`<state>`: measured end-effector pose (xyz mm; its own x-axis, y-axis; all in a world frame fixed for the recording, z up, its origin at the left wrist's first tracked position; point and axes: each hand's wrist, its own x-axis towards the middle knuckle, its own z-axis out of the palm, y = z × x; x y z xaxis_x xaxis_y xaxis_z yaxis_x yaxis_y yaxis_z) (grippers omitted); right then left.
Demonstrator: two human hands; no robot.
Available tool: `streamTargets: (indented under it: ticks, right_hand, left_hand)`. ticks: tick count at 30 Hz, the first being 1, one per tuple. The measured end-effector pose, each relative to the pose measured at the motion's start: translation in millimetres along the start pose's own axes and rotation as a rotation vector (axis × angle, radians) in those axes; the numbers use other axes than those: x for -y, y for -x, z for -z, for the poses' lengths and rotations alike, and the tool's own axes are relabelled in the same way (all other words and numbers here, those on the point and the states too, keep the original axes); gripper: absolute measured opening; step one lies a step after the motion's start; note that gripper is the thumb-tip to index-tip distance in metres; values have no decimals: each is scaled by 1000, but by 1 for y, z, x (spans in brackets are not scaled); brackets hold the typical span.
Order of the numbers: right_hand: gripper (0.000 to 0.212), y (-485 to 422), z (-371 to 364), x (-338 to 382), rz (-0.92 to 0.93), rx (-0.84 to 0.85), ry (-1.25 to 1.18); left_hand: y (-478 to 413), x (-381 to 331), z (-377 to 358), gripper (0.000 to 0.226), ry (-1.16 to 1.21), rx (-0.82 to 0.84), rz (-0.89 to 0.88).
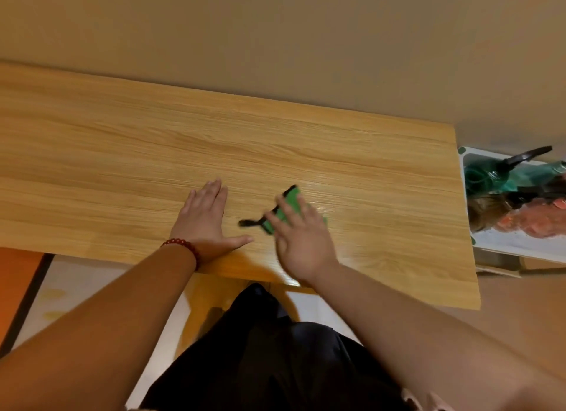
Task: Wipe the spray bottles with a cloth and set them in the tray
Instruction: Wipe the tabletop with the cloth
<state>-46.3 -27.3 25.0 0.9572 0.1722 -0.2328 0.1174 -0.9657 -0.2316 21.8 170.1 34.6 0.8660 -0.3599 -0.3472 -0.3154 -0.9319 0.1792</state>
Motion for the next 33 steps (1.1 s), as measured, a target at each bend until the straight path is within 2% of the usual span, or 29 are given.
streamTargets:
  ticks: [2,4,9,10,12,15,17,18,20,22,23,24,25,27,29,30,31,33]
  right_hand:
    - [49,-13,-2,18,90,43,0]
    - [50,-42,5,13,66,78,31]
    - [51,-107,34,-16,-323,42,-16]
    - [52,-109,34,-12,-344,33,-13]
    - [52,-103,25,12,-202,4,25]
    - [50,-81,4,45,295,66,45]
    - [49,-88,7,42,407,71,53]
    - [47,-99,10,35,374,50,74]
    - [49,-126,20,22,175,34,118]
    - [51,-146,31,20,-67,25,35]
    - [51,-149,32,26,-111,9,13]
    - [51,-148,31,35,-79,6,20]
    - [51,-144,26,45,29,15,41]
    - [48,-131,15,58,360,58,44]
    - [46,-128,12,53,559,86,34]
    - [46,-135,13,46,539,60,29]
    - [45,-142,15,39,440,15,35]
    - [47,-156,24,26,96,-38,38]
  left_hand:
    - [0,8,0,116,0,-6,-18]
    - [-2,17,2,119,-13,-13,-14]
    - [-12,39,10,122,25,-21,78]
    - [-14,42,10,122,32,-8,82]
    - [-18,45,8,124,46,3,85]
    - [-18,49,6,129,91,-26,57]
    - [-16,55,8,131,110,-38,20]
    - [-16,58,10,131,105,-41,3]
    - [-16,63,13,123,76,-63,-11]
    - [-17,65,14,119,59,-86,19]
    - [-18,66,14,118,54,-80,39]
    - [-20,67,14,119,48,-69,51]
    - [-21,68,13,120,42,-57,57]
    - [-23,71,12,121,38,-47,48]
    - [-23,73,12,122,40,-42,33]
    - [-22,74,12,123,34,-38,29]
    - [-22,75,13,123,26,-36,25]
    - [-22,76,13,123,21,-36,22]
